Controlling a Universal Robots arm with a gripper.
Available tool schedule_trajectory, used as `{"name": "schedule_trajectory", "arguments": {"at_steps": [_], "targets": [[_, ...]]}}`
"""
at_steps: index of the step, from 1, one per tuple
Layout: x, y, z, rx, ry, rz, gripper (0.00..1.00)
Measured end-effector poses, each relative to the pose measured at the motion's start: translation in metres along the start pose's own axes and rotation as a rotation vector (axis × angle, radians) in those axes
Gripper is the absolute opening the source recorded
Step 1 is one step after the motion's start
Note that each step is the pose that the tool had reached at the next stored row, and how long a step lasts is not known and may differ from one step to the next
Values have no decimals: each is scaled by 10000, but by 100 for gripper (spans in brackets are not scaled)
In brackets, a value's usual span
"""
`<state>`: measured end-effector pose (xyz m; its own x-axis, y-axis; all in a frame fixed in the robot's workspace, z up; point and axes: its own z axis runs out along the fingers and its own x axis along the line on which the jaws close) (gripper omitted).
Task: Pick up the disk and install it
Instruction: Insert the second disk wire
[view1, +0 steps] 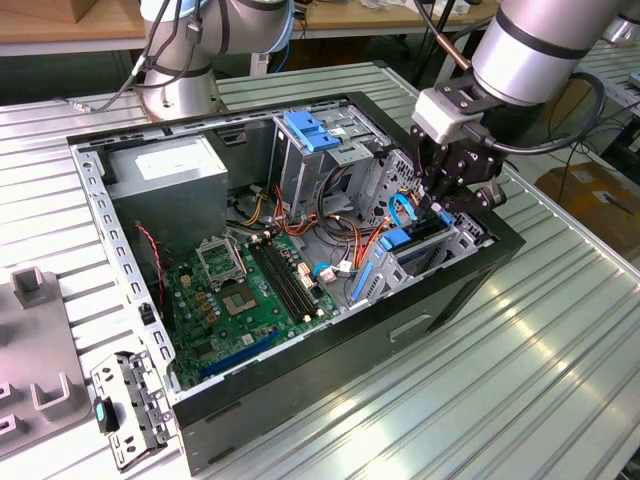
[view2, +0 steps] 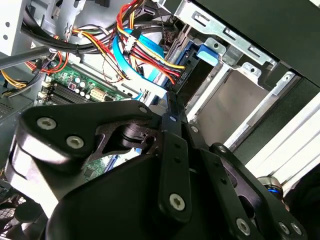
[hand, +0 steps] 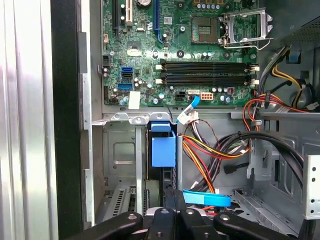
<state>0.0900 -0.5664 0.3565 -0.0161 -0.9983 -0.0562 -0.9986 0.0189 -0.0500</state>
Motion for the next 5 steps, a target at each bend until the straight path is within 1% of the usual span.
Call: {"name": "schedule_trajectory", "arguments": {"at_steps": [5], "targets": [[0,0,-5,0,0,0,11]]}}
